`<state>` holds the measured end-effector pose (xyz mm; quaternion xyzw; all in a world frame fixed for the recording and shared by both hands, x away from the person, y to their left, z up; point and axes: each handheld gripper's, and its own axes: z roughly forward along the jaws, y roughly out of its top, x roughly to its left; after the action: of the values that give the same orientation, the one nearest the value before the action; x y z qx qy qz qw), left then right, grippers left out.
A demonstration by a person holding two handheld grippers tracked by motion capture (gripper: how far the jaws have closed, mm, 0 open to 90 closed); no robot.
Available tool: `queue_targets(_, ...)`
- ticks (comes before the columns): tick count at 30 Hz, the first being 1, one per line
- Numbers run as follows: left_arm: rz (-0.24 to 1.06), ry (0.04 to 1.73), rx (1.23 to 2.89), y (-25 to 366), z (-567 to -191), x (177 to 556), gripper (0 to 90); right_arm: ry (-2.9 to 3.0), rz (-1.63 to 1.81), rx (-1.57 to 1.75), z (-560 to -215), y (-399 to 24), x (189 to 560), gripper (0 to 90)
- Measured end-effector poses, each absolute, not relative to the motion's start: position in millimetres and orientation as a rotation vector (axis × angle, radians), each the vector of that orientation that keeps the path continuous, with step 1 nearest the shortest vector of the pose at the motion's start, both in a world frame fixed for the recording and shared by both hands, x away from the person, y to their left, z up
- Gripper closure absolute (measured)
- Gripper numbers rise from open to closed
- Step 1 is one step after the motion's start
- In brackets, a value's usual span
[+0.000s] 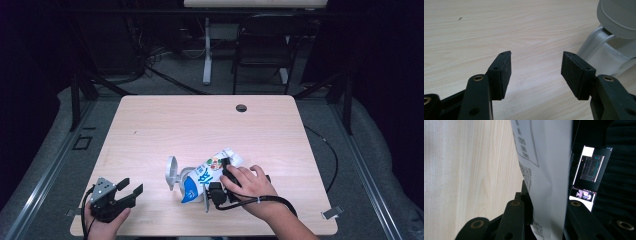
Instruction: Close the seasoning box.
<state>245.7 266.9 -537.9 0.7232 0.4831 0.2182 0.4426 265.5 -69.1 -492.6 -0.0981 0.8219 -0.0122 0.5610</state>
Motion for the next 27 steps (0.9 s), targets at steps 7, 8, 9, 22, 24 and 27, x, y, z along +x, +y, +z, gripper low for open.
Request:
queue_targets(7, 0.542, 1.193, 1.789, 264.9, -539.7, 246.1, 41.7, 1.97, 0.024, -0.175, -494.7, -72.6, 266.8, 81.0)
queue_targets(8, 0.541, 1.193, 1.789, 264.9, -539.8, 246.2, 41.7, 1.97, 0.017, -0.175, -494.4, -72.6, 266.5, 81.6)
queue_targets(9, 0.542, 1.193, 1.788, 264.7, -540.1, 246.2, 41.8, 1.972, 0.013, -0.172, -494.1, -72.6, 266.2, 82.2)
queue_targets(22, 0.54, 1.197, 1.794, 264.4, -541.3, 246.1, 41.7, 2.035, 0.076, -0.104, -493.2, -73.4, 267.0, 89.7)
queue_targets(24, 0.537, 1.2, 1.797, 264.9, -540.9, 245.8, 41.8, 2.048, 0.108, -0.081, -493.9, -74.3, 267.7, 89.9)
queue_targets(27, 0.538, 1.2, 1.796, 264.8, -540.9, 245.6, 41.7, 2.067, 0.125, -0.054, -493.1, -75.4, 268.4, 90.0)
